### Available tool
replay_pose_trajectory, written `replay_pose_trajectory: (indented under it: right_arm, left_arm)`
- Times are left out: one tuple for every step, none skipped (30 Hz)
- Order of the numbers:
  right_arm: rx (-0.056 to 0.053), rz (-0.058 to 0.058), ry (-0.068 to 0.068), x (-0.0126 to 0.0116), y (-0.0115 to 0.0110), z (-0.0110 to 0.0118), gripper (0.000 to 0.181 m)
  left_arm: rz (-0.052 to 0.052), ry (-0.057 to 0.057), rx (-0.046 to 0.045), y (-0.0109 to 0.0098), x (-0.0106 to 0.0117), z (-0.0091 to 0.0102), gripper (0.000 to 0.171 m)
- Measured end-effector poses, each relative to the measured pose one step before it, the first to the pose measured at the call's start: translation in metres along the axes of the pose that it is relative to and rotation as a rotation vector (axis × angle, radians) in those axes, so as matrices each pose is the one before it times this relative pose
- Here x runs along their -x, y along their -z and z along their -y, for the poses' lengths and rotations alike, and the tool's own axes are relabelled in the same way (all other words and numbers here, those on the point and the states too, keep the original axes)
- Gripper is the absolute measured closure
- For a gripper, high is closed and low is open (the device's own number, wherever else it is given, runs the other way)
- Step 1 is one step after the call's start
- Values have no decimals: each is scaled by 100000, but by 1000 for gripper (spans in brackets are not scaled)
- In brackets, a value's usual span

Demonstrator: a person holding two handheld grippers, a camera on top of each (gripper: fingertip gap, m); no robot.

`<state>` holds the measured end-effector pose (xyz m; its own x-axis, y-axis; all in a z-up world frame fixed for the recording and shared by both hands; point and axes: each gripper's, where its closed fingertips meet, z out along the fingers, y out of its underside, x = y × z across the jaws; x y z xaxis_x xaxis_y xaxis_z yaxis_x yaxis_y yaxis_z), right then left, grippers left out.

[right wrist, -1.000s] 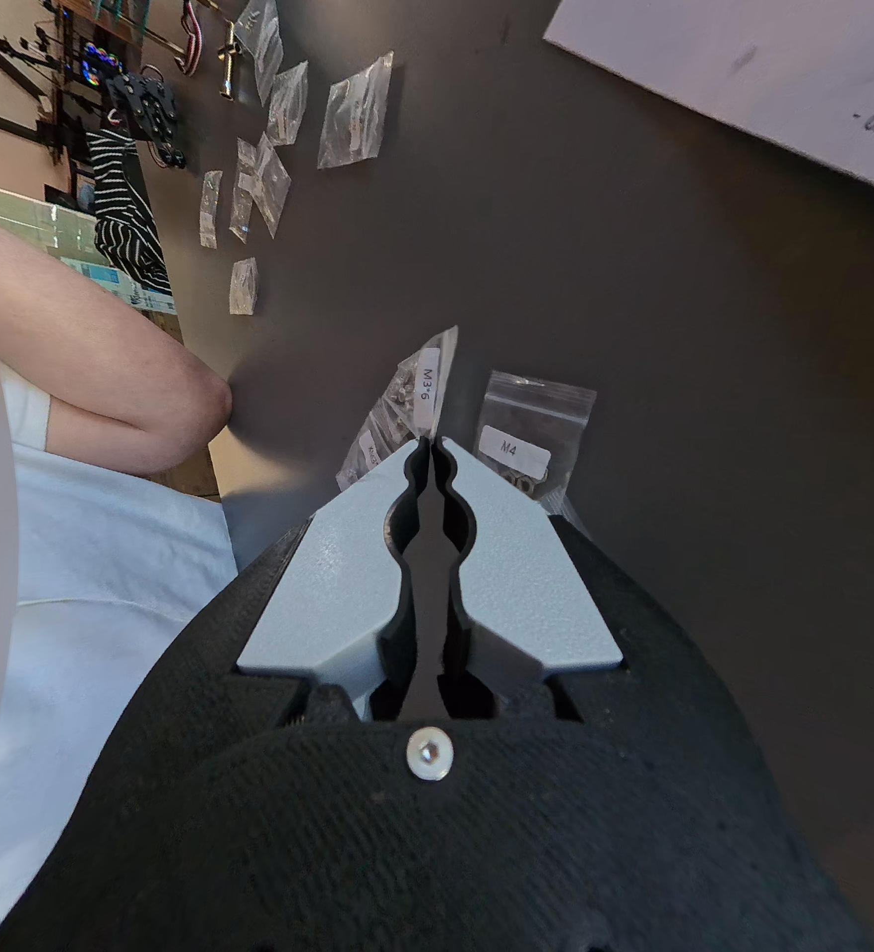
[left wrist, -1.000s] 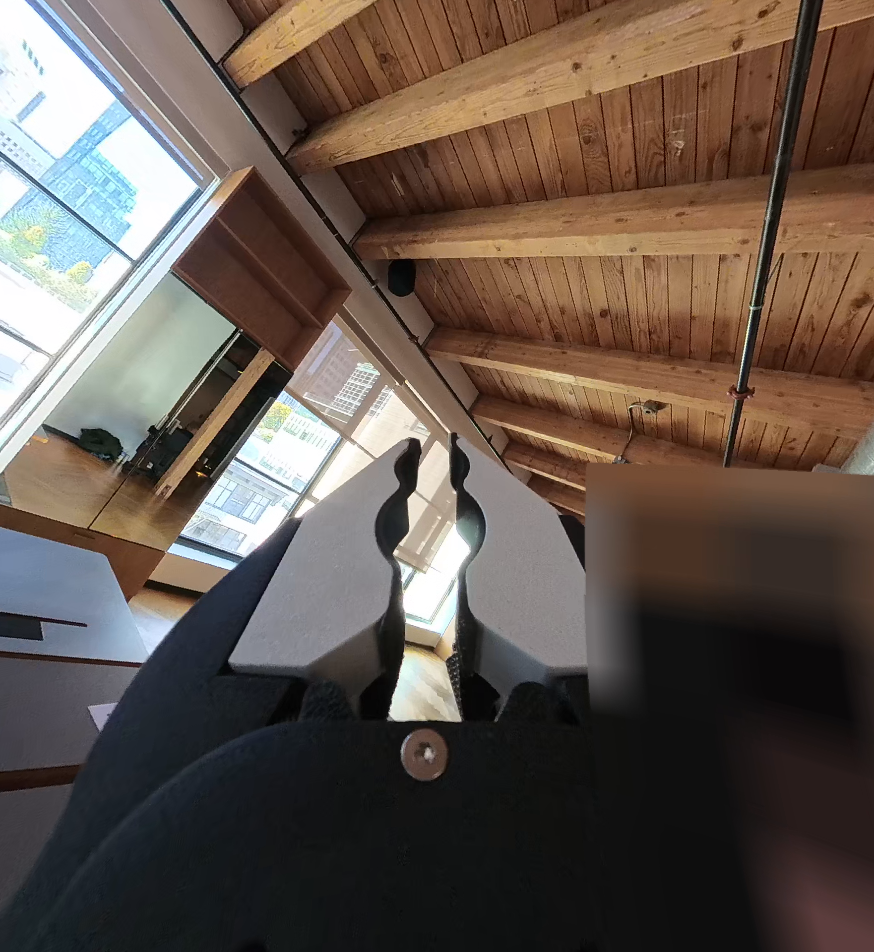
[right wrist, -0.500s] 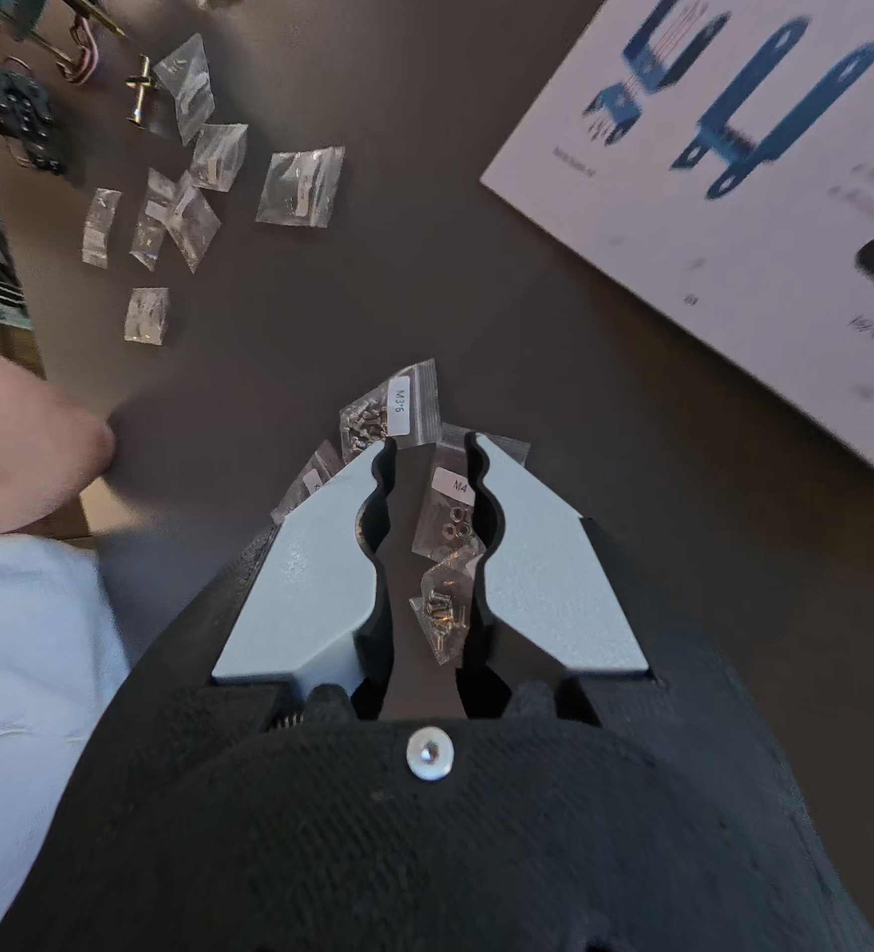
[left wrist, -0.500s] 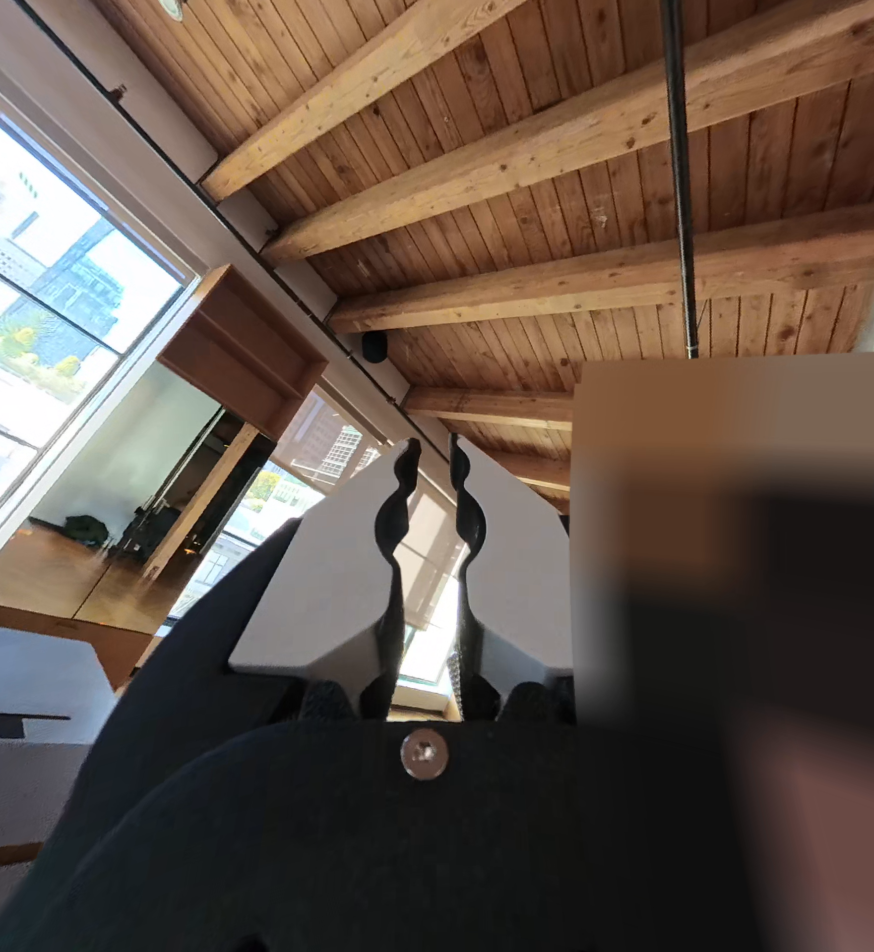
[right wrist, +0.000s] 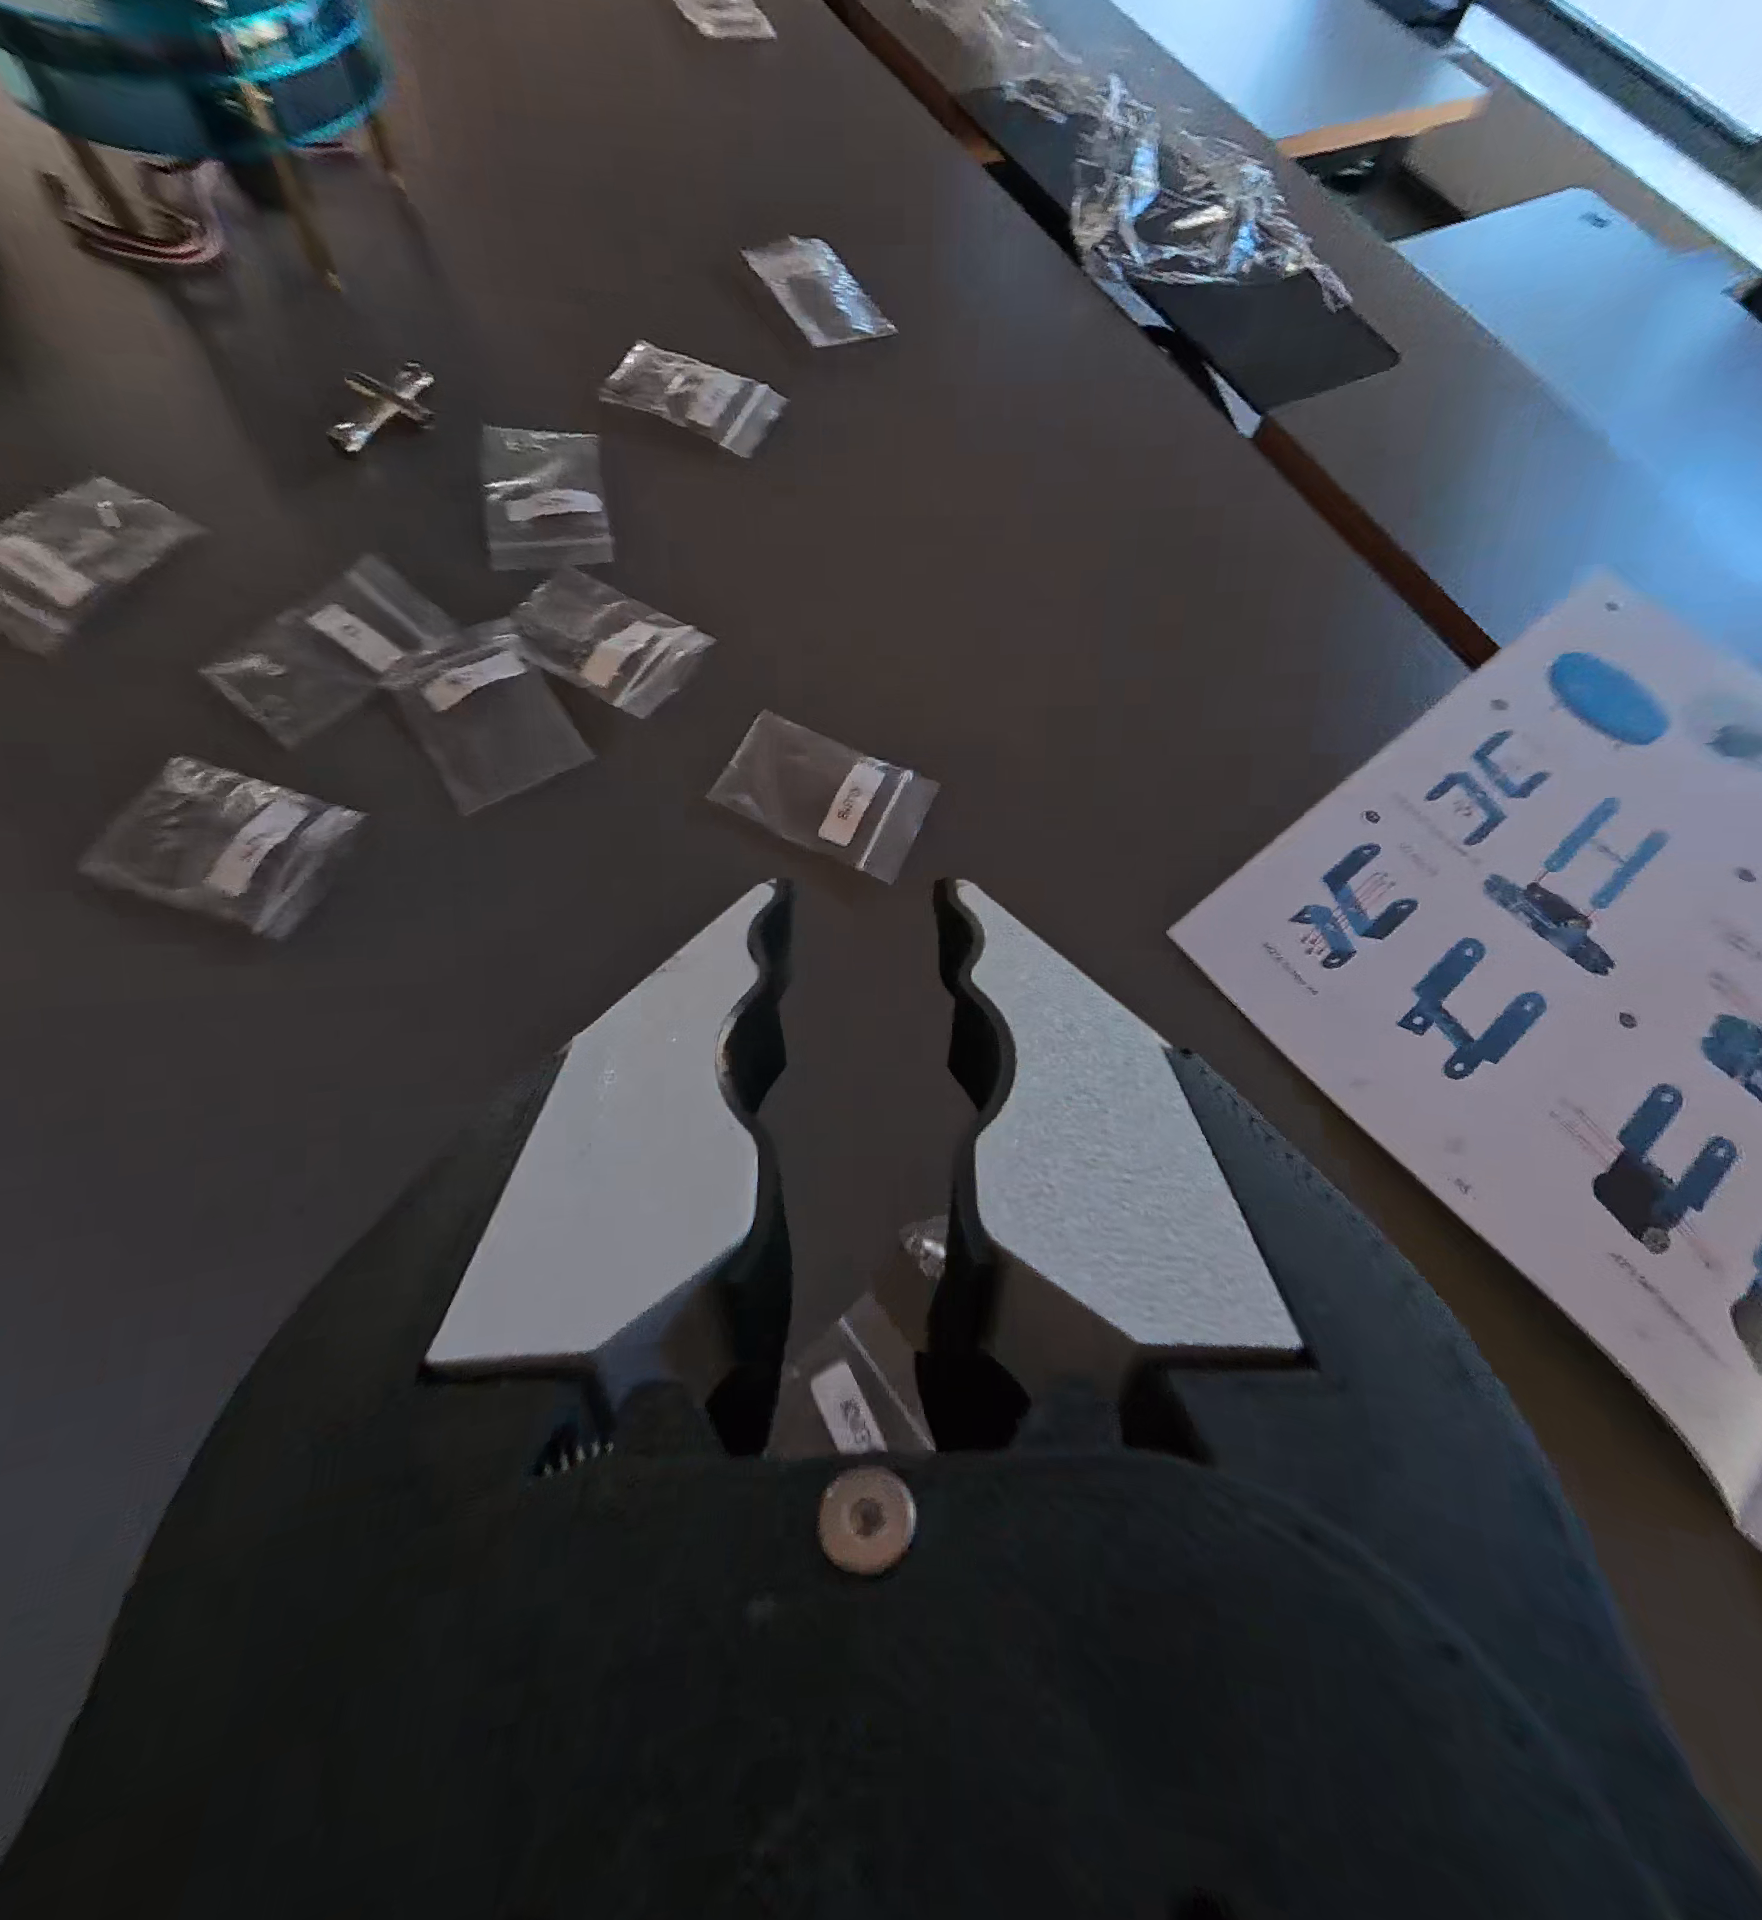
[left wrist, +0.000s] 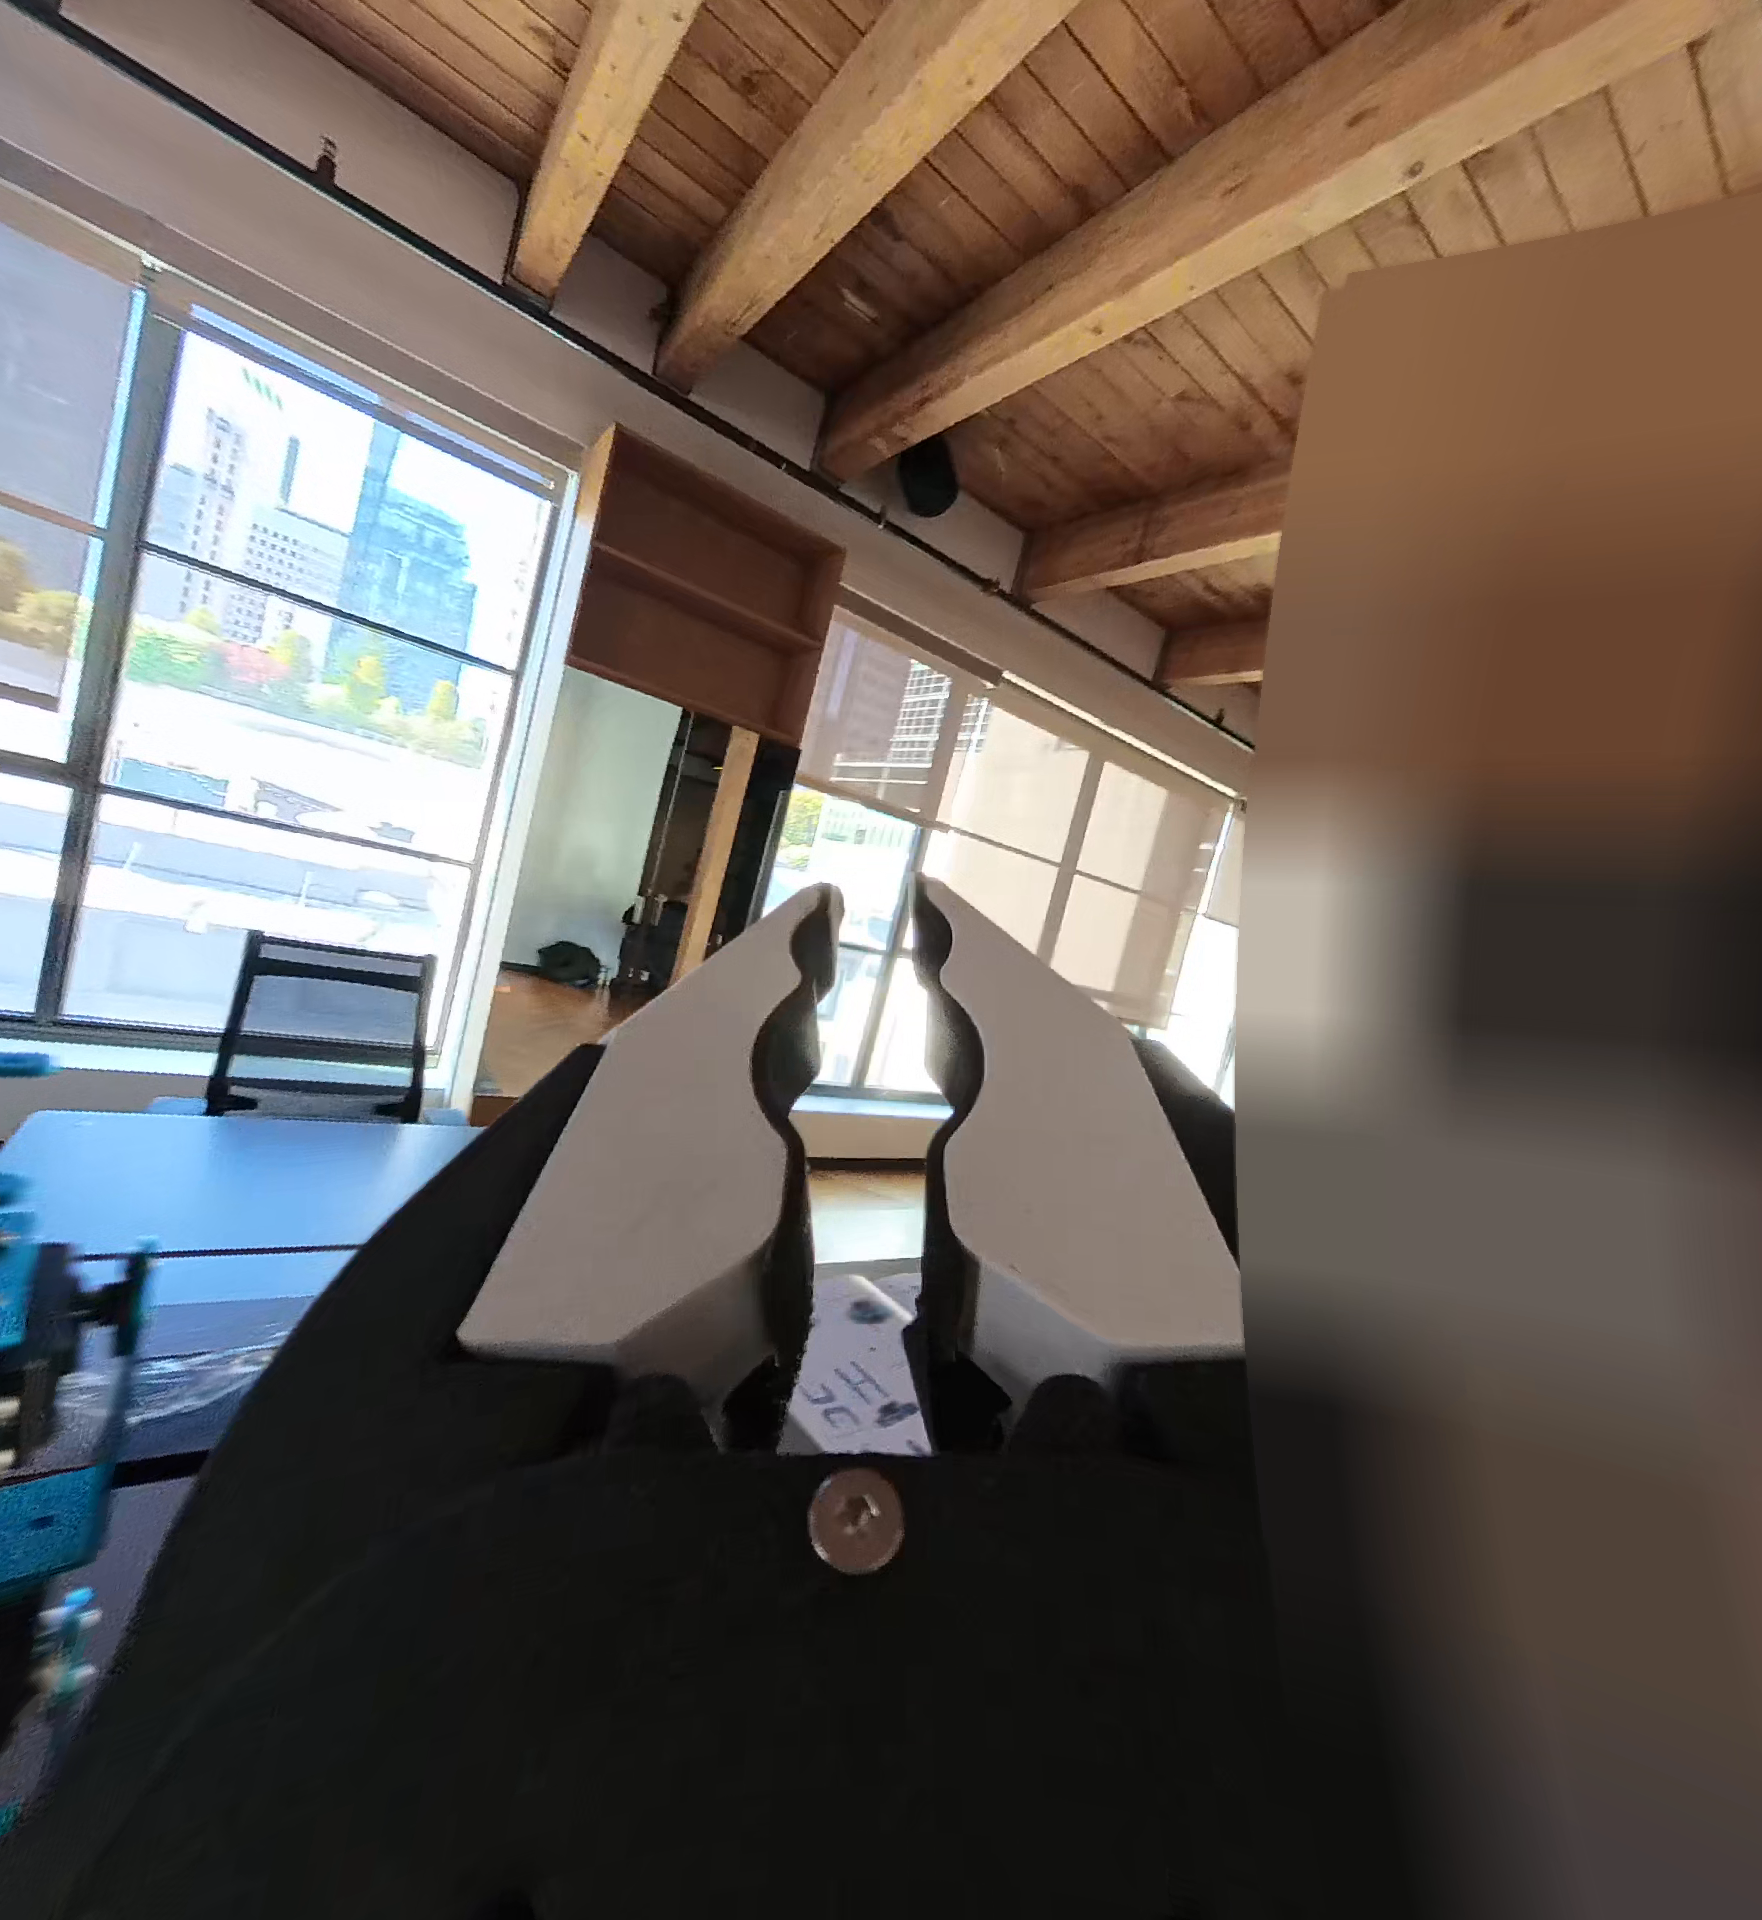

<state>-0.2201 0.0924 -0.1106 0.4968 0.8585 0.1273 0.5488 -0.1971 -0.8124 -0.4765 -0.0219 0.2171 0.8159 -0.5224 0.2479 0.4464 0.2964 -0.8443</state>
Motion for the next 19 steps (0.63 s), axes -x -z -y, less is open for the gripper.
replay_pose_trajectory:
  right_arm:
    - [827, -2105, -1209, 130, -610, 49, 154]
    - [994, -1484, -1675, 158, -587, -66, 154]
    - [1471, -2375, -1847, -88, -577, -244, 155]
    - [2604, -2453, -1535, -177, -572, -482, 155]
    - [2594, -1931, -2004, -167, -560, -505, 154]
    - [1671, -819, -3146, -22, -515, -375, 154]
    - [1129, 228, -3588, 112, -475, -277, 154]
    - [1083, 133, -3160, 58, -417, -207, 154]
    - [653, 29, -2524, 58, -389, -118, 154]
    - [590, 1151, -1901, 261, -355, -65, 154]
    - [1248, 1284, -1268, 314, -355, -139, 156]
    - [2049, 79, -692, 133, -370, -250, 158]
    - [2223, -442, -112, 33, -367, -295, 159]
    - [2195, 169, -142, 82, -323, -296, 161]
    - [1904, 286, -842, 22, -281, -249, 164]
    - [1612, 275, -1483, -46, -237, -221, 165]
    - [653, 707, -1658, -27, -198, -59, 167]
    - [255, 632, -1832, -68, -189, -5, 167]
    - [812, 1003, -1706, -5, -197, -36, 167]
  left_arm:
    - [445, -1054, 775, 286, 563, 290, 160]
    - [113, -1015, 1003, 253, 499, 218, 160]
    - [122, -982, 978, 223, 494, 185, 160]
    - [205, -1110, 829, 215, 470, 153, 160]
    - [500, -1326, 514, 192, 487, 158, 160]
    - [1045, -1360, 26, 152, 555, 180, 160]
    - [1211, -1199, -227, 103, 561, 207, 160]
    - [991, -975, -369, 61, 517, 197, 160]
    - [695, -657, -324, 5, 452, 137, 160]
    - [341, -279, -65, -34, 372, 48, 160]
    - [-17, 155, 211, -55, 293, -45, 160]
    - [-286, 751, 381, -64, 253, -115, 160]
    - [-491, 1364, 216, -47, 215, -113, 160]
    - [-828, 1625, -178, -34, 129, -61, 160]
    - [-967, 1384, -332, -38, 44, -7, 160]
    - [-693, 696, -34, -44, 30, -29, 160]
    - [-226, -71, 445, -55, 36, -90, 160]
    - [120, -455, 471, -53, 65, -70, 160]
    - [182, -333, 77, -8, 83, -20, 160]
